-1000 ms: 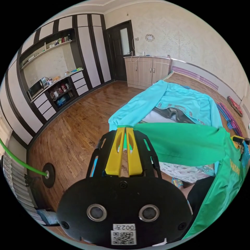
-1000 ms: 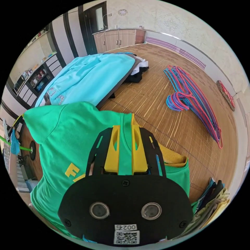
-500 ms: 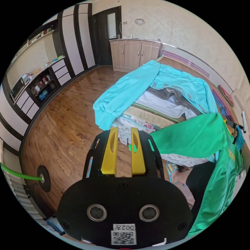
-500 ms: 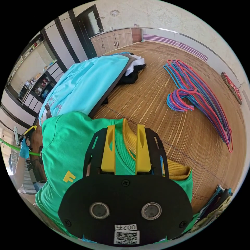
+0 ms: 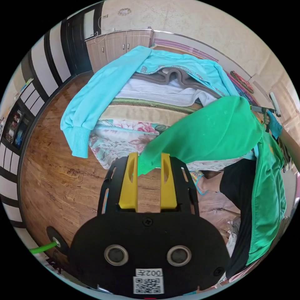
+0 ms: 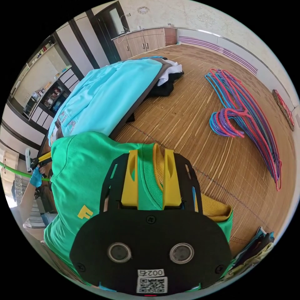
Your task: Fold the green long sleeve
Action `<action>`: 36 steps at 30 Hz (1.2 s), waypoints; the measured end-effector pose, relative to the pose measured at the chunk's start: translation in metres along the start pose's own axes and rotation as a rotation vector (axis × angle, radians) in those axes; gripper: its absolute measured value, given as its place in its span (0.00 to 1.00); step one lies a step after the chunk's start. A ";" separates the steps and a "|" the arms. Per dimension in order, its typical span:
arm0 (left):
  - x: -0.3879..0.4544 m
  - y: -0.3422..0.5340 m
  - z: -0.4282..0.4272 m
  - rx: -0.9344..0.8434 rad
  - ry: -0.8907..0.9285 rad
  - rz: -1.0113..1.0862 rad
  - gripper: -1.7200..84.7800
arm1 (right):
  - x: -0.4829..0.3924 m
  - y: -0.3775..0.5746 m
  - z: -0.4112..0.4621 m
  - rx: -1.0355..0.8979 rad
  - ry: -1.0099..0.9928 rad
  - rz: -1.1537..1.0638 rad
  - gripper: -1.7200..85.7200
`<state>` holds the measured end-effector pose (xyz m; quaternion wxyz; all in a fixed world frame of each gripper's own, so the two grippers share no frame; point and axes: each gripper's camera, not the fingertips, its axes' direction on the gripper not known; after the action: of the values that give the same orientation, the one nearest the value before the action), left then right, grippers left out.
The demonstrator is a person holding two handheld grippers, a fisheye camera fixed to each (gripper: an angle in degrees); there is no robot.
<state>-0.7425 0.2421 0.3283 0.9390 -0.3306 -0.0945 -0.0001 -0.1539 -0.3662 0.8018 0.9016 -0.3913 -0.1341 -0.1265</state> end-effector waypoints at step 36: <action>-0.018 -0.047 -0.083 0.070 -0.251 0.007 0.09 | -0.059 -0.034 0.001 -0.037 0.100 -0.125 0.12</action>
<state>-0.7485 0.1525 0.2905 0.9308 -0.2955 -0.2099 0.0476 -0.2207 -0.3809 0.8047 0.8902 -0.3917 -0.1107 -0.2045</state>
